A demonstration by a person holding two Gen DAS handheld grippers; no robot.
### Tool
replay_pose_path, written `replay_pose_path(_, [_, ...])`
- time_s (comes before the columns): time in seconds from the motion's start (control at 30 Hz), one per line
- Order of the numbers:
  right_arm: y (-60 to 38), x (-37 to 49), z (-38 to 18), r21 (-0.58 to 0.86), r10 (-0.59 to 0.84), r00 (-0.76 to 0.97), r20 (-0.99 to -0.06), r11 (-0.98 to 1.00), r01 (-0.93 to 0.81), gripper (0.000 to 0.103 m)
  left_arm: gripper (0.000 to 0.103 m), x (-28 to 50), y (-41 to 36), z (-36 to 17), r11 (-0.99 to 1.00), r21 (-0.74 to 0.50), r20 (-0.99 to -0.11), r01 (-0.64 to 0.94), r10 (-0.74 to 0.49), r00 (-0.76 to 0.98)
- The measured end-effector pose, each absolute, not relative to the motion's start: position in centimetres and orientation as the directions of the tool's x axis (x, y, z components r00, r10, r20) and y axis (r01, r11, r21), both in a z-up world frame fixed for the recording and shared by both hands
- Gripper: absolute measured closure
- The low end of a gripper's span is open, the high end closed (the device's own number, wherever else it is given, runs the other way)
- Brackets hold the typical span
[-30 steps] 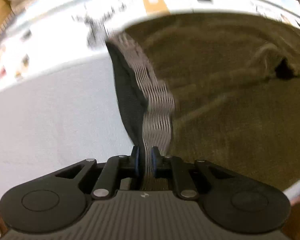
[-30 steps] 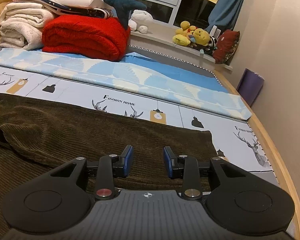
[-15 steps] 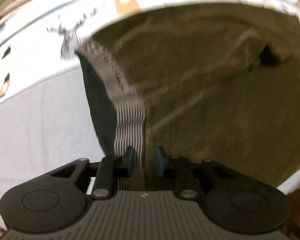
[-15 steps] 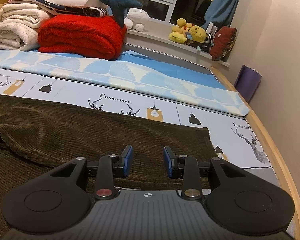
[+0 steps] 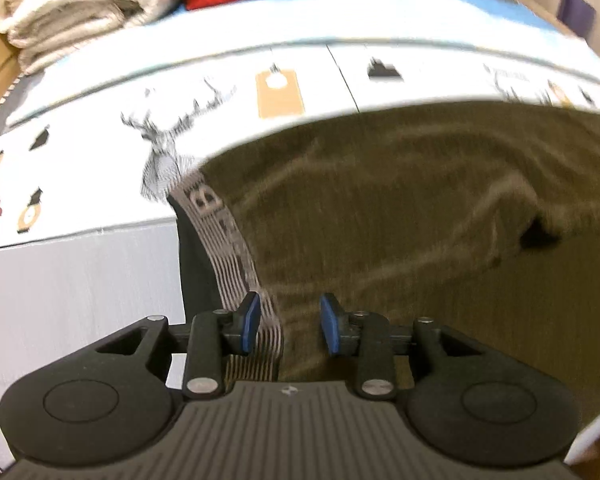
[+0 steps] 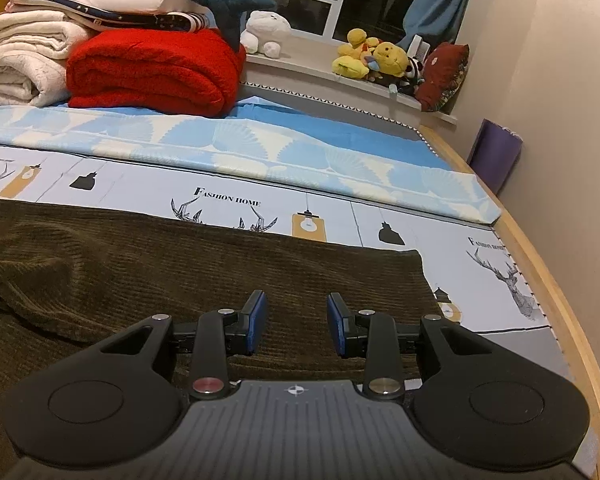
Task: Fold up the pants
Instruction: 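Open the left tool and release the waistband onto the pants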
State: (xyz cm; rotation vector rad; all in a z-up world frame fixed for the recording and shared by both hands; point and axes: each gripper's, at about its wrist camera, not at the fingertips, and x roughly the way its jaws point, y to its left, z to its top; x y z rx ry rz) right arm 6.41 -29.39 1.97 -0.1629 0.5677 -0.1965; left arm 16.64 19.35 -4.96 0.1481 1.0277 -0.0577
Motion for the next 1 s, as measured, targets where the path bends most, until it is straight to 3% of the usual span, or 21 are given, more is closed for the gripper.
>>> replay_pose_path(0.2, [-29.8, 7.0, 2.5, -0.172, -0.237, 0.841, -0.487, 0.97, 0.173, 0.068, 0.06, 18.0, 18.6, -2.5, 0.999, 0.015, -0.801, 0.051, -0.019, 0.599])
replay_pose_path(0.43, [-29.8, 7.9, 3.2, -0.142, -0.255, 0.866, -0.43, 0.966, 0.214, 0.069, 0.06, 19.4, 16.0, -1.1, 0.999, 0.054, -0.725, 0.007, 0.034, 0.688])
replay_pose_path(0.57, [-29.3, 8.5, 3.5, -0.148, -0.254, 0.877, -0.408, 0.966, 0.211, 0.071, 0.06, 20.5, 15.3, -1.2, 0.999, 0.021, -0.721, 0.025, -0.002, 0.693])
replay_pose_path(0.87, [-28.9, 9.0, 4.5, -0.135, -0.282, 0.896, -0.343, 0.959, 0.25, 0.07, 0.06, 23.3, 16.6, -1.3, 0.993, 0.036, -0.703, -0.111, 0.104, 0.703])
replay_pose_path(0.93, [-28.8, 9.1, 4.6, -0.137, -0.279, 0.897, -0.343, 0.959, 0.246, 0.067, 0.055, 24.0, 17.4, -1.1, 0.991, 0.004, -0.699, -0.137, 0.101, 0.708])
replay_pose_path(1.0, [-28.8, 9.3, 4.5, -0.132, -0.265, 0.893, -0.364, 0.964, 0.232, 0.054, 0.037, 24.6, 18.2, -0.9, 0.988, -0.052, -0.695, -0.142, 0.067, 0.716])
